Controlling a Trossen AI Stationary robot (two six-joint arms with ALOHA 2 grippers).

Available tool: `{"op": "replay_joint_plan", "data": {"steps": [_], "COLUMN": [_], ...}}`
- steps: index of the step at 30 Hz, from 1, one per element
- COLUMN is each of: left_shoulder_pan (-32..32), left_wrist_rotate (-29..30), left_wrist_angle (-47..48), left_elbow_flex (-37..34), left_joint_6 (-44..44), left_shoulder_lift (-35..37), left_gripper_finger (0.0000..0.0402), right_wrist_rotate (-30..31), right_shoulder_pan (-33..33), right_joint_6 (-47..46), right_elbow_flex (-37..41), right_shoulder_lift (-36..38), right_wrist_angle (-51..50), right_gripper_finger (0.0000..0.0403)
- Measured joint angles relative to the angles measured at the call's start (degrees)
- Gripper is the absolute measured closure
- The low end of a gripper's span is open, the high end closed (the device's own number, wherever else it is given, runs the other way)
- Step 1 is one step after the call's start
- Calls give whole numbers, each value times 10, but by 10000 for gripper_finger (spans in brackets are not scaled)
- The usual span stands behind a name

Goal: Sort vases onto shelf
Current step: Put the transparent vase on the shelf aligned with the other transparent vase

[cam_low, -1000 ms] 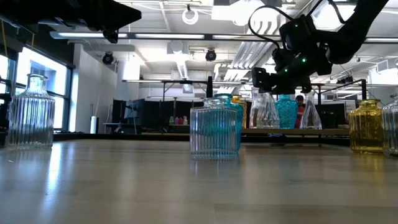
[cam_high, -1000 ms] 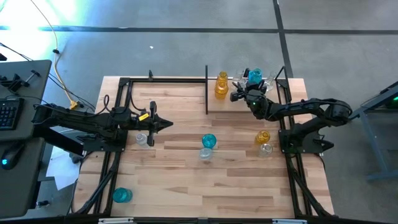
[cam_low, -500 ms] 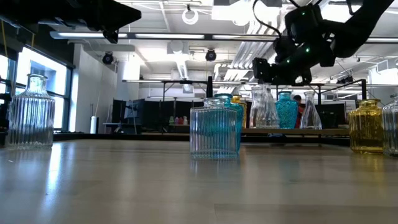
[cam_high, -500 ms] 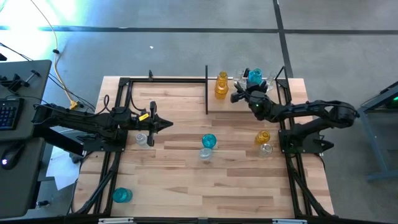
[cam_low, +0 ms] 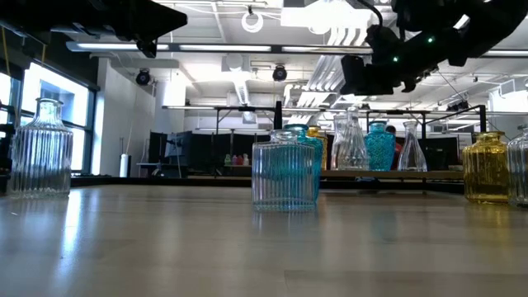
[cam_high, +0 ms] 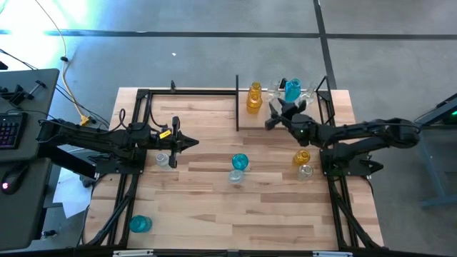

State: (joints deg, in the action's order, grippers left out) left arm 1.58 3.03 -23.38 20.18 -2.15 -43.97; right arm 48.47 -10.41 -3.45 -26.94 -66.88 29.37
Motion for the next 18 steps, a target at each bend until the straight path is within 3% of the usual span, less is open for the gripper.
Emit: {"op": "replay_joint_plan", "data": {"steps": [14, 18], "left_shoulder_pan": [0, 0], "left_wrist_rotate": [0, 0], "left_wrist_angle": [5, 4], "left_elbow_flex": [0, 0], "left_joint_6": [0, 0], "left_shoulder_lift": [0, 0], "left_gripper_finger": [401, 401], "right_wrist_rotate": [-25, -79], "right_shoulder_pan": [41, 26], "right_joint_6": [-73, -96], "right_elbow_flex": [0, 10], "right_shoulder_lift": [48, 45], "right_wrist_angle": [-209, -214], "right_gripper_finger": [390, 395]}}
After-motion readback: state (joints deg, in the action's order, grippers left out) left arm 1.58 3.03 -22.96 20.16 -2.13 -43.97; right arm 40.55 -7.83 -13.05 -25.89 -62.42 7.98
